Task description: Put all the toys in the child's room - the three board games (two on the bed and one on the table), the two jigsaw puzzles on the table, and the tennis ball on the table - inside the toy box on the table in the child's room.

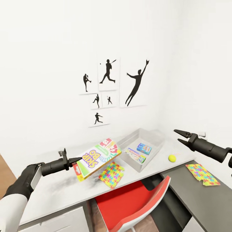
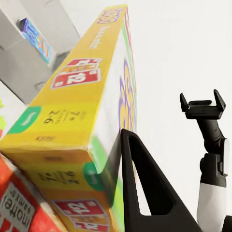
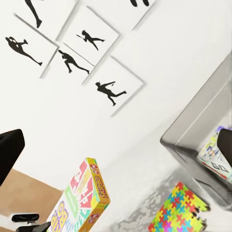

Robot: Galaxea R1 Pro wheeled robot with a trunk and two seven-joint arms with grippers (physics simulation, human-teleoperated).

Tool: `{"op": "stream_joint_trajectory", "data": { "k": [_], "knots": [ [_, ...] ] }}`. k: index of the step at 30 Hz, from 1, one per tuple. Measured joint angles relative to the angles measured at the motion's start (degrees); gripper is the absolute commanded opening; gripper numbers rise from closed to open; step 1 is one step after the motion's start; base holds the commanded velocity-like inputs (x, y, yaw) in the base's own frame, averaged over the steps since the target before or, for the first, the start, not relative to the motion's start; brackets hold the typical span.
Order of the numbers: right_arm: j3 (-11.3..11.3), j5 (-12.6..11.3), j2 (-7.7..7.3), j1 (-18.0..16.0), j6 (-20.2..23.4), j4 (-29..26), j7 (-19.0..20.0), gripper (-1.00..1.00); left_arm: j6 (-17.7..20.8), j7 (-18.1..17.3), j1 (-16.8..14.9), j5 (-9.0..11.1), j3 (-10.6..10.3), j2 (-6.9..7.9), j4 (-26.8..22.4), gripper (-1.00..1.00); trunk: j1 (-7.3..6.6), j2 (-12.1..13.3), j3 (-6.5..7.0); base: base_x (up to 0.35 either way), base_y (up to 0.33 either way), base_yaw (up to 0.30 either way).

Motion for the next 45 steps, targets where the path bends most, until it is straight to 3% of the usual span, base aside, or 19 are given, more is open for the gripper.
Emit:
{"op": "stream_joint_trajectory", "data": {
  "k": [9, 19, 37, 45],
  "knots": [
    [0.16, -0.03, 0.00, 0.01, -0.01, 0.06, 0.00, 1.00, 0.01, -0.02, -0.01, -0.03, 0.05, -0.01, -0.02, -1.00, 0.00, -0.01, 0.60, 0.146, -0.072, -0.205],
    [0.16, 0.00, 0.09, -0.02, -0.01, 0.05, 0.01, 1.00, 0.00, -0.03, 0.00, 0.01, 0.09, 0.01, -0.04, -1.00, 0.00, -0.01, 0.67, 0.221, -0.021, -0.030],
    [0.29, -0.09, 0.03, -0.01, -0.01, 0.14, -0.06, 1.00, 0.08, -0.08, 0.01, 0.16, 0.16, 0.07, -0.05, -1.00, 0.01, 0.01, -0.86, 0.021, 0.000, 0.000],
    [0.29, -0.03, 0.04, -0.01, -0.01, 0.09, -0.05, 1.00, 0.07, -0.03, 0.01, 0.16, 0.19, 0.09, -0.04, -1.00, -0.01, 0.00, -1.36, 0.249, 0.000, 0.000]
  ]
}}
